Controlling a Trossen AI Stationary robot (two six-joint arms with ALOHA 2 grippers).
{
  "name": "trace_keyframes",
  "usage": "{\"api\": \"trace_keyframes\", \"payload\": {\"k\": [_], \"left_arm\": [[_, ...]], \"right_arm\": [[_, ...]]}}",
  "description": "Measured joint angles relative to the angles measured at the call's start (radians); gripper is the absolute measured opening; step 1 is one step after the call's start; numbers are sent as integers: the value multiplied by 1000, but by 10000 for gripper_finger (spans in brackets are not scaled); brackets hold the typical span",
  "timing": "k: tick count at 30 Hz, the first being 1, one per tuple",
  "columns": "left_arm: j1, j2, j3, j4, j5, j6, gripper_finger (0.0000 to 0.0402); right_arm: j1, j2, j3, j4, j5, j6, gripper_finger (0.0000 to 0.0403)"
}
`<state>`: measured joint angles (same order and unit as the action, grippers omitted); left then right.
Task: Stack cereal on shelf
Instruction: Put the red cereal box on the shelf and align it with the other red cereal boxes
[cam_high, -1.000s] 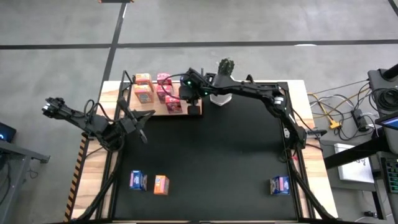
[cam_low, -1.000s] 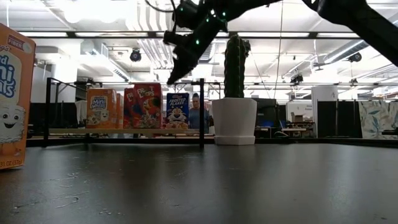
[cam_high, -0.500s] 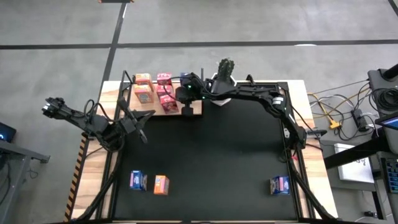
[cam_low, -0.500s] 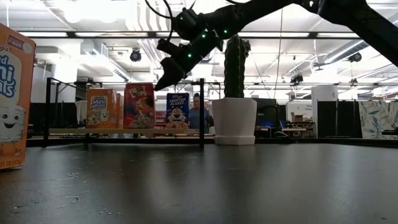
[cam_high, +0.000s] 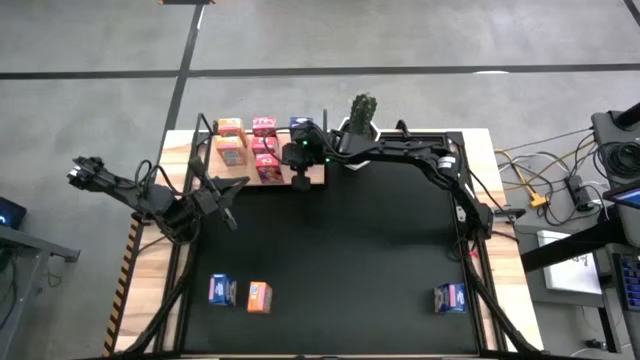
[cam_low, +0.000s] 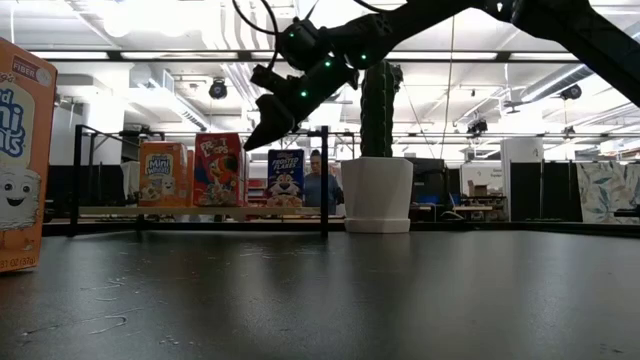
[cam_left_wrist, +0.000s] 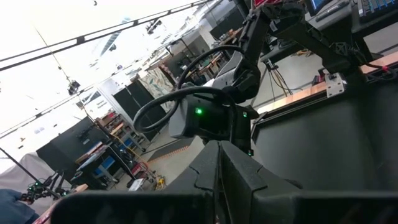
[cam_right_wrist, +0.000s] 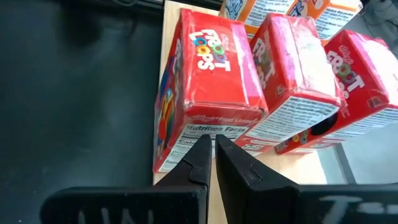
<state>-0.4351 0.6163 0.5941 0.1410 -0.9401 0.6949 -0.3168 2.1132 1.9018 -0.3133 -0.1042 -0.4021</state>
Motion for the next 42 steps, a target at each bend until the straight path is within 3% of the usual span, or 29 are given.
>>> {"api": "trace_keyframes", "payload": {"k": [20,31,42], "left_arm": [[0,0,0,0,0,0,0],[0,0,0,0,0,0,0],[0,3,0,-2,0,1,0]], "right_arm": [[11,0,0,82,-4,-2,13],[5,2,-3,-53,61,-28,13],[11,74,3,64,54,-33,13]]}}
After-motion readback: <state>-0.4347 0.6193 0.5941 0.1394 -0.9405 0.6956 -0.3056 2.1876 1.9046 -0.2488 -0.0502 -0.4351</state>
